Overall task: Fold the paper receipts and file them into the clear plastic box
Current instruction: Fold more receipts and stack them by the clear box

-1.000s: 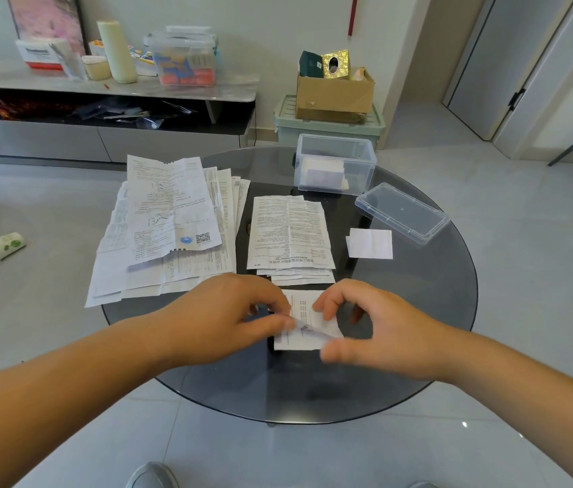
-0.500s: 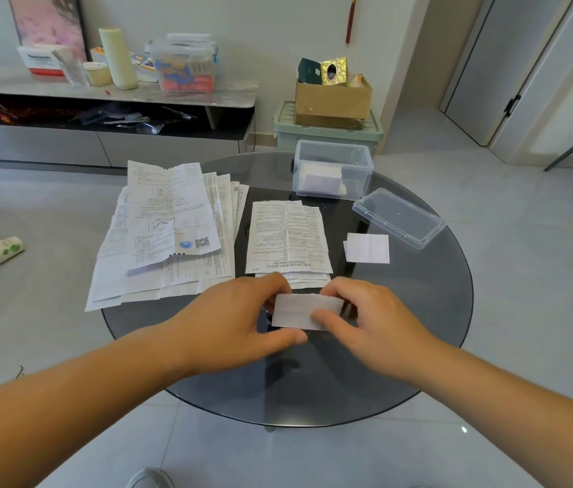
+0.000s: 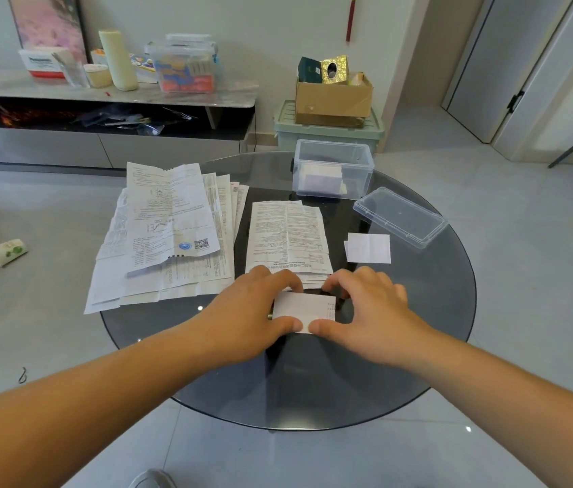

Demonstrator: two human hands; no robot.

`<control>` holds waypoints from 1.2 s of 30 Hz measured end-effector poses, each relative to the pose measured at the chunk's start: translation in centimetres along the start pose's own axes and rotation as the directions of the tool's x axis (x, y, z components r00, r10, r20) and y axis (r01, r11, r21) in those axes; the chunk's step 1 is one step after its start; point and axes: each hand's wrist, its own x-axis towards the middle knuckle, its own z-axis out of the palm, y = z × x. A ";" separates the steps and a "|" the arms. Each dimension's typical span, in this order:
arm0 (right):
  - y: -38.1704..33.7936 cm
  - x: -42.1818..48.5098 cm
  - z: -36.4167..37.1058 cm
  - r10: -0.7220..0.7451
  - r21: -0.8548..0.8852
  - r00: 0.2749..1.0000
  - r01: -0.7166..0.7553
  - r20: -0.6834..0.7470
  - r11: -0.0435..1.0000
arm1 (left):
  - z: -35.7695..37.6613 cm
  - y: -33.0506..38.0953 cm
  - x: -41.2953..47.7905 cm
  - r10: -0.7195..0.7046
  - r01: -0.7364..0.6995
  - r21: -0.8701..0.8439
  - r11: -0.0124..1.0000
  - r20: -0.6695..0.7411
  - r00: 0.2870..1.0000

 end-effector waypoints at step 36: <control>-0.8 -1.0 -3.0 -0.138 0.113 0.965 0.115 0.225 0.987 | -0.8 3.2 1.0 0.088 -0.102 0.056 0.993 0.208 0.974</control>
